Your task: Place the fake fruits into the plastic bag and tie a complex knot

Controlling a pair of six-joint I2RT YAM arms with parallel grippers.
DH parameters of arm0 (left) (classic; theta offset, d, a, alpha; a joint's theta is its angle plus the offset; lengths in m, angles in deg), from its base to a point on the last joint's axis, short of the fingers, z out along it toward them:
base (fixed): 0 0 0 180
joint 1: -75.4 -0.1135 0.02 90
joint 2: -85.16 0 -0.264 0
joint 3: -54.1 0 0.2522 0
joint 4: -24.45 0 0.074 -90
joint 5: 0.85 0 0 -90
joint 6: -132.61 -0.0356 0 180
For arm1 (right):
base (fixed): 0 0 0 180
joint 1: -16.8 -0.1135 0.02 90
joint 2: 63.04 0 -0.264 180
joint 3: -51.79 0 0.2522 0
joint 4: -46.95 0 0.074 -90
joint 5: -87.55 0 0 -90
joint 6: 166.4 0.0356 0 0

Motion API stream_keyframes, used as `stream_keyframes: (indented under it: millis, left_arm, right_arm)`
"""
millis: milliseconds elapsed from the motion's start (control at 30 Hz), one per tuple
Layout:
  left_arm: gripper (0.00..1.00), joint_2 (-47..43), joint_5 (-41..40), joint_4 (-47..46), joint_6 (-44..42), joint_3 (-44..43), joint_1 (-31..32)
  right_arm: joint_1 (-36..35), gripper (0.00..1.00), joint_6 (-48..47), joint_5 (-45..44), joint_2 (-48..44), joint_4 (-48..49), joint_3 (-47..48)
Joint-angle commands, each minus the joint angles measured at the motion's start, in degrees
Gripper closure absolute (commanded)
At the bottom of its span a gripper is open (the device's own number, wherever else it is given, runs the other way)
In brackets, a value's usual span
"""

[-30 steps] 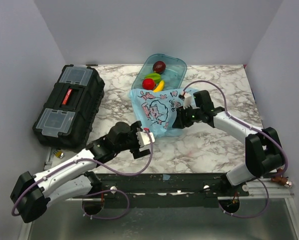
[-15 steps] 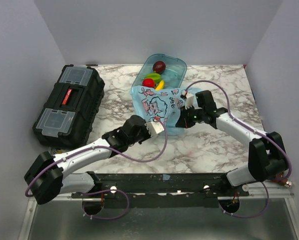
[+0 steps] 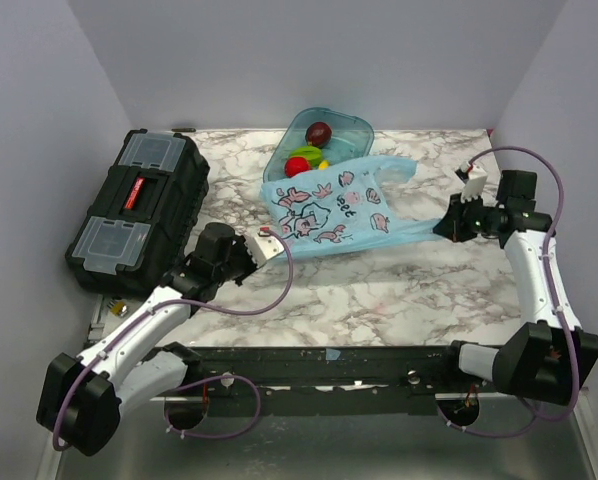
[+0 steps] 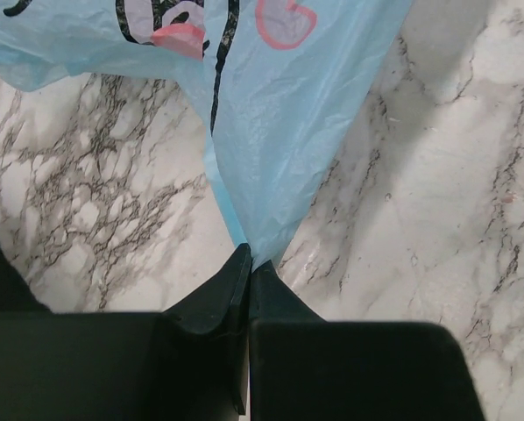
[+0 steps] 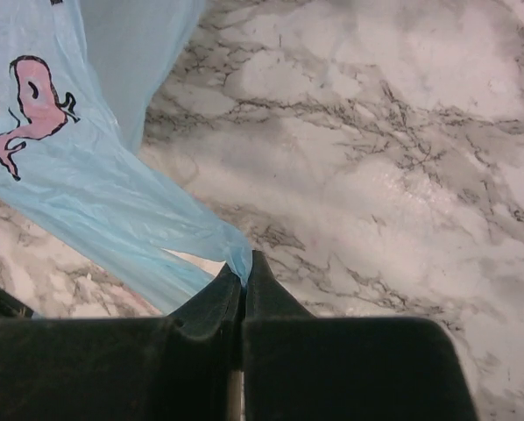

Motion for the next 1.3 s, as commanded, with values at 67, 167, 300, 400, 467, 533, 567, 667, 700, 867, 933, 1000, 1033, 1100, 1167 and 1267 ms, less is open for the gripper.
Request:
stream_keyframes:
  millis: [67, 167, 300, 400, 467, 533, 567, 667, 700, 867, 933, 1000, 1033, 1100, 1167, 1267]
  left_arm:
    - [1.0, 2.0, 4.7, 7.8, -2.8, -1.1, -2.9]
    - [1.0, 3.5, 9.2, 9.2, -0.7, -5.6, -0.9]
    - [1.0, 7.9, 14.8, 10.7, 1.8, -13.7, 4.3]
    - [1.0, 13.5, 18.3, 9.3, 4.4, -21.0, 6.8]
    - [1.0, 18.2, 21.6, 8.7, 5.1, -26.3, 8.0]
    - [1.0, 23.5, 23.2, 8.9, 5.3, -32.8, 9.6]
    - [1.0, 26.2, 24.4, 8.8, 5.3, -36.1, 10.2]
    - [1.0, 33.0, 25.6, 8.6, 5.7, -45.2, 10.3]
    - [1.0, 35.1, 23.8, 8.3, 4.6, -47.4, 10.0]
    - [1.0, 42.1, 16.7, -0.8, -3.4, -52.2, 6.6]
    - [0.91, 45.9, 14.4, -2.7, -8.7, -56.5, 6.7]
    - [0.65, 50.9, 10.3, -4.8, -11.3, -62.6, 6.7]
    - [0.41, 53.8, 7.7, -5.1, -11.2, -67.2, 6.6]
    - [0.25, 60.2, 1.7, -1.0, -9.8, -78.7, 6.1]
    - [0.22, 64.9, -0.8, 6.2, -6.0, -90.3, 5.1]
    - [0.13, 63.1, 1.2, 8.9, 0.6, -91.0, 2.4]
  right_arm:
    - [4.7, 0.99, -9.3, 7.2, -0.8, -8.6, 6.5]
    - [4.8, 0.99, -8.4, 15.9, -2.1, -12.2, 11.3]
    - [4.8, 0.99, -3.4, 22.2, -4.1, -14.7, 18.6]
    - [4.7, 0.99, 1.7, 25.0, -6.0, -13.8, 23.7]
    - [4.7, 0.99, 7.3, 25.4, -8.2, -9.5, 25.6]
    - [4.7, 0.99, 12.8, 25.1, -10.6, -3.8, 26.7]
    - [4.7, 0.99, 15.0, 24.9, -11.8, -1.6, 27.1]
    - [4.7, 0.99, 17.8, 25.0, -15.1, 1.2, 27.0]
    - [4.8, 0.99, 17.0, 25.4, -16.3, 0.6, 26.1]
    - [4.7, 0.9, 3.6, 27.3, -23.5, -10.5, 14.8]
    - [4.7, 0.68, -1.7, 28.6, -25.4, -14.3, 9.9]
    - [4.7, 0.37, -4.6, 30.0, -26.4, -16.4, 6.1]
    - [4.7, 0.27, -3.4, 29.4, -26.2, -15.0, 4.4]
    - [4.7, 0.1, 0.0, 26.3, -24.4, -11.5, 3.0]
    - [4.6, 0.02, -0.5, 24.9, -20.2, -12.7, 3.9]
    - [4.6, 0.0, 1.0, 19.3, -12.2, -14.2, 7.9]
